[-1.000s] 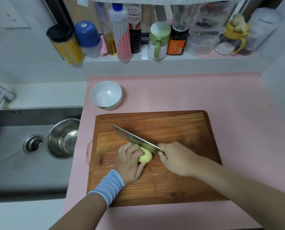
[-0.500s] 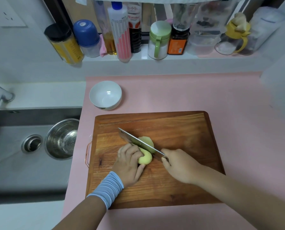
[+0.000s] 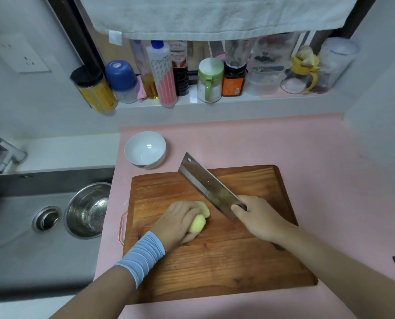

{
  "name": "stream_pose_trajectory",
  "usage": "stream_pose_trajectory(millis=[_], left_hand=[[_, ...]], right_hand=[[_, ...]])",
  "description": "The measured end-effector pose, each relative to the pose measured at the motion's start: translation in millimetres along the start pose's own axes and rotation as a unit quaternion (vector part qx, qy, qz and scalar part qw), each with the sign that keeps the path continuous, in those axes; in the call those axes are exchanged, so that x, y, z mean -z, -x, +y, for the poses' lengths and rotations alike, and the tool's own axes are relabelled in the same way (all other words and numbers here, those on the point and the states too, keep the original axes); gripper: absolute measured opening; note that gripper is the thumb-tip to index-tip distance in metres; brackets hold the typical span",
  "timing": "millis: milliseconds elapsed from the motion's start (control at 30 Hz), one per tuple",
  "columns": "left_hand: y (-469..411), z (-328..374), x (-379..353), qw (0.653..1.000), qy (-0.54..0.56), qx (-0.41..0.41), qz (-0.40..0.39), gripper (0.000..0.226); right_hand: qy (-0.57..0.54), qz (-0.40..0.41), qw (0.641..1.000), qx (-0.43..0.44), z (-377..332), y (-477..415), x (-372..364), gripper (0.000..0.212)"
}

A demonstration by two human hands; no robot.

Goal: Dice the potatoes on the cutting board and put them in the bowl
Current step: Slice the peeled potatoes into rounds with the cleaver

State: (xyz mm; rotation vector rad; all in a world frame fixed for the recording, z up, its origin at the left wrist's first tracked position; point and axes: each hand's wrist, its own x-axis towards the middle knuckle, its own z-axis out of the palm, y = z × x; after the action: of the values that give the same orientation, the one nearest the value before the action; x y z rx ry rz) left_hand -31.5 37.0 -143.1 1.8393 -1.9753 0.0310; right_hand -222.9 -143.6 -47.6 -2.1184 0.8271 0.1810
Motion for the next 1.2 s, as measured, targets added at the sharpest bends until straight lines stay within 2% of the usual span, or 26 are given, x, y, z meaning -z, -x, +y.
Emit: stream_pose_trajectory(millis=[100,200,367,500,567,633,667,700,733,800,867,967,1100,1200], left_hand=[[-5.3,2.2,4.9,0.996,0.037,-0.012,-0.075,0.052],[-19.3,13.7,8.1,0.979,0.087,0.032,-0.179,0.058],[-59.1,27.8,6.2,0.937,0.065,0.096,-0.330,0.064],[-70.5,23.7,3.2,0.921,0.059,0.112,-0.369,0.059],[-68.4,21.7,4.9,0.921,0.117,0.151,-0.340,0.050],[-67.0,14.4,9.3,0.934,0.172,0.196,-0.245,0.028],[-65.1,7.7,11.5,0.938,0.175,0.217,-0.204,0.024],[-63.2,0.6,14.3,0.939,0.163,0.236,-0.189,0.029],[-62.2,-5.2,18.4,0.938,0.147,0.241,-0.199,0.038],[-60.4,-14.8,24.0,0.929,0.109,0.230,-0.271,0.053],[-62.9,-18.0,29.4,0.916,0.099,0.226,-0.315,0.052],[-65.0,-20.2,29.3,0.909,0.083,0.261,-0.314,0.044],[-59.9,-17.5,28.1,0.889,0.157,0.376,-0.209,0.014],[-52.2,-29.0,39.1,0.897,0.152,0.407,-0.075,0.009]], right_hand=[[0.009,0.040,0.999,0.004,-2.8,-1.7,8.9,0.033],[-0.009,0.066,0.998,-0.005,-1.5,-3.5,10.0,0.033],[-0.003,0.082,0.997,-0.003,-0.2,-8.5,8.6,0.032],[0.020,0.084,0.996,0.010,2.4,-7.7,8.9,0.031],[0.019,0.090,0.996,0.009,5.7,-6.4,8.7,0.032],[0.017,0.097,0.995,0.008,8.5,-5.8,8.6,0.034],[0.015,0.099,0.995,0.007,8.8,-5.9,8.8,0.035],[0.011,0.101,0.995,0.007,8.8,-6.4,8.9,0.035],[0.007,0.102,0.995,0.008,8.1,-6.7,8.9,0.036],[0.004,0.104,0.995,0.007,6.5,-7.5,8.3,0.034],[0.007,0.105,0.994,0.006,5.1,-8.3,7.0,0.031],[0.011,0.101,0.995,0.004,2.2,-9.5,2.5,0.032],[0.025,0.095,0.995,-0.004,-3.4,-9.9,-3.9,0.030],[0.029,0.090,0.995,-0.006,-6.7,-8.3,-7.1,0.034]])
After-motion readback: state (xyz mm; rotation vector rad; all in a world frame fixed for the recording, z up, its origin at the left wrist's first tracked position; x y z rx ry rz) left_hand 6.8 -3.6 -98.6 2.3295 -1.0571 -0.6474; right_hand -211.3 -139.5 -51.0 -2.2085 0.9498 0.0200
